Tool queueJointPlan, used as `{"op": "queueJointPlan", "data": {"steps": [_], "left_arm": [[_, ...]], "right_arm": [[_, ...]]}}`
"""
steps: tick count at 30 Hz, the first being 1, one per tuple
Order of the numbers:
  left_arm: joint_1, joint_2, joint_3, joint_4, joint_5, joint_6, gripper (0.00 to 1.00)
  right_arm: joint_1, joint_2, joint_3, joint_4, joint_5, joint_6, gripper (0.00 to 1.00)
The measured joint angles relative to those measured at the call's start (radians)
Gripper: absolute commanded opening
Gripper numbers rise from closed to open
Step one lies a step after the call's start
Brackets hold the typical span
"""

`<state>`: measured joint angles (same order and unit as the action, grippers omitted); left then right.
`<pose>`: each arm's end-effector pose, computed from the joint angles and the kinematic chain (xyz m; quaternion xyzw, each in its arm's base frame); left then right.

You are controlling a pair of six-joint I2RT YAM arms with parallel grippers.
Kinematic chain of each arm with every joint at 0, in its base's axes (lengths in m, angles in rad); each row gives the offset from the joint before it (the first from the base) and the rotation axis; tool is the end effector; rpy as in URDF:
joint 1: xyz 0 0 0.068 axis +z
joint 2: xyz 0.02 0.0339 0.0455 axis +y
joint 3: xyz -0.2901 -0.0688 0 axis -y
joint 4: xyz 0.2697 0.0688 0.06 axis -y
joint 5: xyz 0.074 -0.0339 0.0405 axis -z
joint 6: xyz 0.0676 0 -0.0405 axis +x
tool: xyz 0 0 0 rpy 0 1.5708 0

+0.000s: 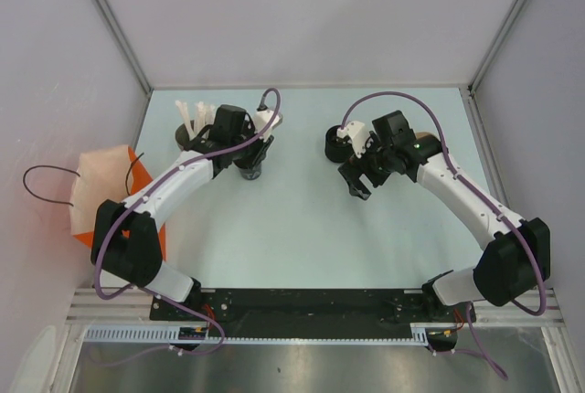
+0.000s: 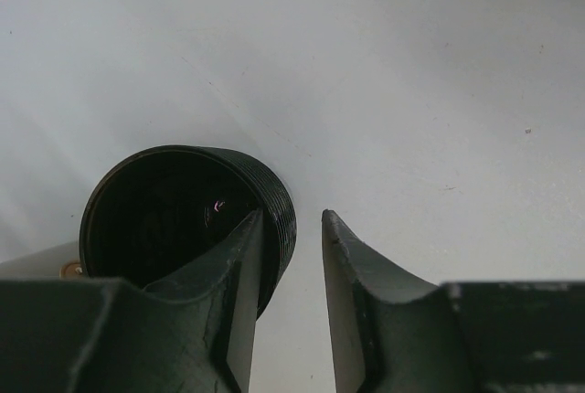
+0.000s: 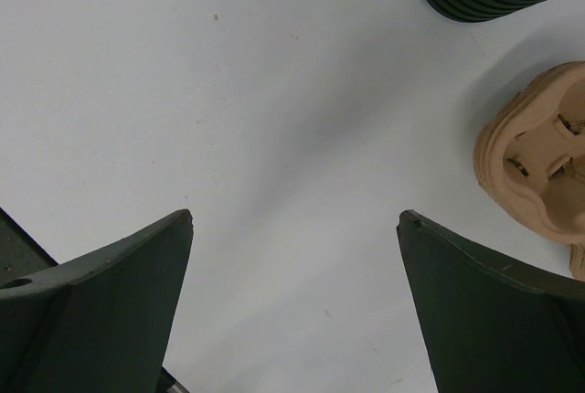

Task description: Pack the takeout coffee

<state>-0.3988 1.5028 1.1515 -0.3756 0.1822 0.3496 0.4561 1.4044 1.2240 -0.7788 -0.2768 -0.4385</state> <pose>0.3446 -0.1585 0.2731 0.3668 0.8320 -0.0930 0.4057 0.2862 0.1610 0.2964 -0.4460 0.8336 0.1342 0.2970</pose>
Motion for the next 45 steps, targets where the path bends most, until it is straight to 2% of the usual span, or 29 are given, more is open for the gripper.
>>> {"op": "queueJointPlan", "data": {"steps": [15,23,42,45], "left_arm": [[0.009,0.0,0.0,0.014,-0.039,-0.012,0.18],[0.011,0.0,0.0,0.018,-0.05,-0.021,0.0],[0.016,-0.031,-0.002,0.027,-0.075,-0.036,0.0],[0.018,-0.049,-0.005,0.034,-0.075,-0.036,0.07]], "right_arm": [[0.0,0.01,-0.001,0.002,0.0,0.001,1.0],[0.0,0.01,-0.001,0.004,0.003,0.001,1.0],[0.0,0.011,-0.001,0.006,0.008,0.001,1.0],[0.0,0.012,-0.001,0.006,0.008,0.001,1.0]]}}
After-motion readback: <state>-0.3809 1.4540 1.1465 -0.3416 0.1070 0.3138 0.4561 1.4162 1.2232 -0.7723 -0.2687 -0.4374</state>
